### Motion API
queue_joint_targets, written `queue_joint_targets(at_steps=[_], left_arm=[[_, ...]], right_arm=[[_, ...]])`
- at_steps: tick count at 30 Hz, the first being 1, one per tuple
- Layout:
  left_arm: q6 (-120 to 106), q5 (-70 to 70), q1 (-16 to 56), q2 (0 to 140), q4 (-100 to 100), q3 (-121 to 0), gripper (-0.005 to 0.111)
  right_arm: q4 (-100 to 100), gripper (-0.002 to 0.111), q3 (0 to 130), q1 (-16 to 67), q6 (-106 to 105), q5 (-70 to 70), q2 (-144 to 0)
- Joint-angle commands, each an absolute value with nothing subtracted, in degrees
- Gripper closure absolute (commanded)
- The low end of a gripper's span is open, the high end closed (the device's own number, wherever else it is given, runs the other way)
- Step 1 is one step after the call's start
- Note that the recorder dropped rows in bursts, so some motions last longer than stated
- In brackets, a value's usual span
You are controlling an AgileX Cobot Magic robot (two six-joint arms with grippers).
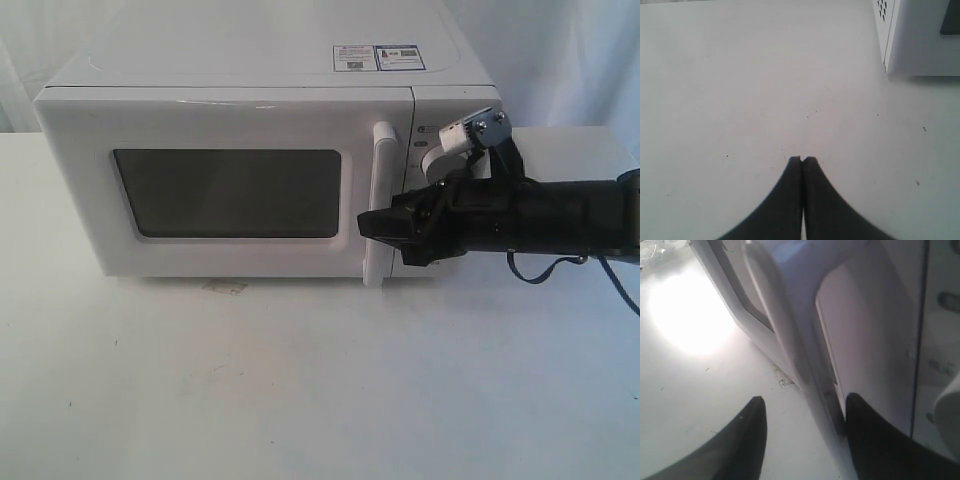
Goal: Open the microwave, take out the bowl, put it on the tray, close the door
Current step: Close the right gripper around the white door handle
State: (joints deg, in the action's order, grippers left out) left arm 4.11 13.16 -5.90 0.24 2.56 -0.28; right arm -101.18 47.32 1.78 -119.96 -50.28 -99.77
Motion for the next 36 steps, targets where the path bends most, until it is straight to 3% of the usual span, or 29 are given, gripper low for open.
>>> queue_joint_targets(at_steps=[1, 36], left_arm=[[4.25, 13.30, -6.08, 0.00, 2.13, 0.00, 0.107], [4.25, 13.30, -6.08, 0.00, 2.13, 0.00, 0.107]], right_arm=[[-96.04, 0.108, 47.87, 3.56, -122.30, -60.22, -101.51], [-96.07, 0.108, 43.27, 6.25, -122.30, -63.07, -96.66]])
